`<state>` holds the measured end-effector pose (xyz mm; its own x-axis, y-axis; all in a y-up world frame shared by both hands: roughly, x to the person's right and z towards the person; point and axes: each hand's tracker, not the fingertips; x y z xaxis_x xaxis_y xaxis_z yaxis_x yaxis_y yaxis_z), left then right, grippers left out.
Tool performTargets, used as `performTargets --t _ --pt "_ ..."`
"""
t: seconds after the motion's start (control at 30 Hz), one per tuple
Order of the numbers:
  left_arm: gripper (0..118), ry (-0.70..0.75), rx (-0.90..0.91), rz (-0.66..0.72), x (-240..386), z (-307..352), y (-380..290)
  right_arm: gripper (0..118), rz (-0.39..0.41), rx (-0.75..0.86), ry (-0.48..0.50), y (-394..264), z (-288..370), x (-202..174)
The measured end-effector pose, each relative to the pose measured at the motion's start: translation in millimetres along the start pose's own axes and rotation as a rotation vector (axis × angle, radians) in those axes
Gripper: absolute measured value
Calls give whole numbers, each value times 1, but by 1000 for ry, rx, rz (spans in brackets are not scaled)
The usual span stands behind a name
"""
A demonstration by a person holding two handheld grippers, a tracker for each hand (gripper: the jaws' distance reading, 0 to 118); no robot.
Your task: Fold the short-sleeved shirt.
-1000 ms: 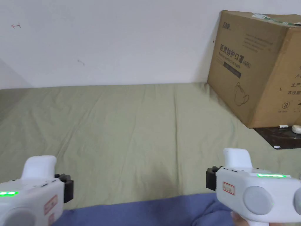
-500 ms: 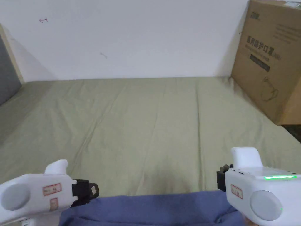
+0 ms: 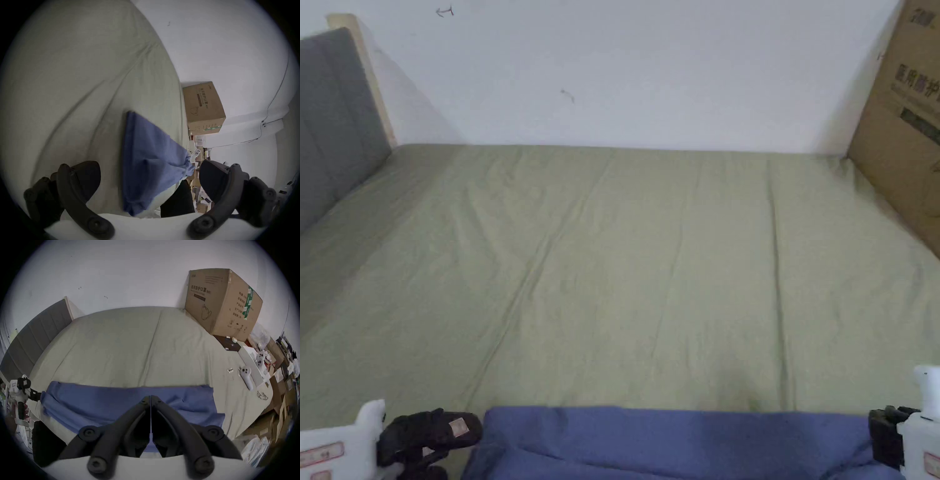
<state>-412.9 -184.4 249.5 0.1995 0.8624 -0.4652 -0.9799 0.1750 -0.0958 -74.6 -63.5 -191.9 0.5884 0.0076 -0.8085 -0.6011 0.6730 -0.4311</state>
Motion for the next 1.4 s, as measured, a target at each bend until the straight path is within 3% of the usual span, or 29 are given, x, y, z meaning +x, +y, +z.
performTargets --t 0.07,0.1,0.2,0.23,0.27,0.3,0.33,0.4,0.43,0.57,0.7,0.87,0.9,0.97,1.07,1.2,1.23,1.27,1.3,1.33,1.4 --pt "118 -46 -47 39 -10 -19 -9 0 13 -18 -24 -2 0 1" --pt "118 -128 -20 47 -42 -19 6 0 21 -26 -35 -3 1 1" --pt "117 -326 -16 155 -55 -37 11 0 38 -42 -43 -5 -2 3" --pt "110 -349 -39 171 -58 -44 11 0 40 -46 -43 -5 -1 2" --pt "91 -311 -31 138 -57 -48 11 0 44 -51 -37 -4 -2 2" --pt "37 -284 -24 109 -59 -51 12 0 45 -55 -33 -4 -2 0" --pt "7 -183 -35 97 -65 -58 13 0 44 -59 -27 -3 -2 -2" --pt "7 32 -57 98 -73 -45 10 0 49 -68 -9 -1 -2 -5" --pt "7 -149 -5 126 -65 -49 13 0 50 -71 1 -1 -3 -7" --pt "7 7 -18 34 -31 -54 -2 0 67 -80 28 -1 -8 -10" --pt "7 195 78 -258 11 -34 8 0 93 -77 57 0 -8 -18" --pt "7 681 281 -586 53 25 19 0 101 -74 98 -1 -10 -21" --pt "7 732 292 -591 73 29 3 0 100 -76 102 -1 -11 -21" --pt "7 673 255 -561 80 30 5 0 99 -74 112 -2 -12 -21" --pt "7 467 146 -493 96 9 -1 0 84 -70 124 -5 -13 -18" --pt "10 284 -31 -413 123 -57 -23 0 62 -69 139 -7 -9 -12" --pt "18 291 -59 -420 126 -77 -26 0 61 -67 138 -7 -8 -11" --pt "36 301 -100 -438 130 -97 -30 0 60 -65 137 -8 -6 -8" --pt "67 298 -142 -465 142 -118 -41 0 59 -64 136 -8 -5 -6" --pt "85 288 -181 -485 146 -136 -46 0 56 -63 135 -9 -5 -4" --pt "101 258 -225 -496 153 -162 -53 0 49 -61 130 -10 -3 1"
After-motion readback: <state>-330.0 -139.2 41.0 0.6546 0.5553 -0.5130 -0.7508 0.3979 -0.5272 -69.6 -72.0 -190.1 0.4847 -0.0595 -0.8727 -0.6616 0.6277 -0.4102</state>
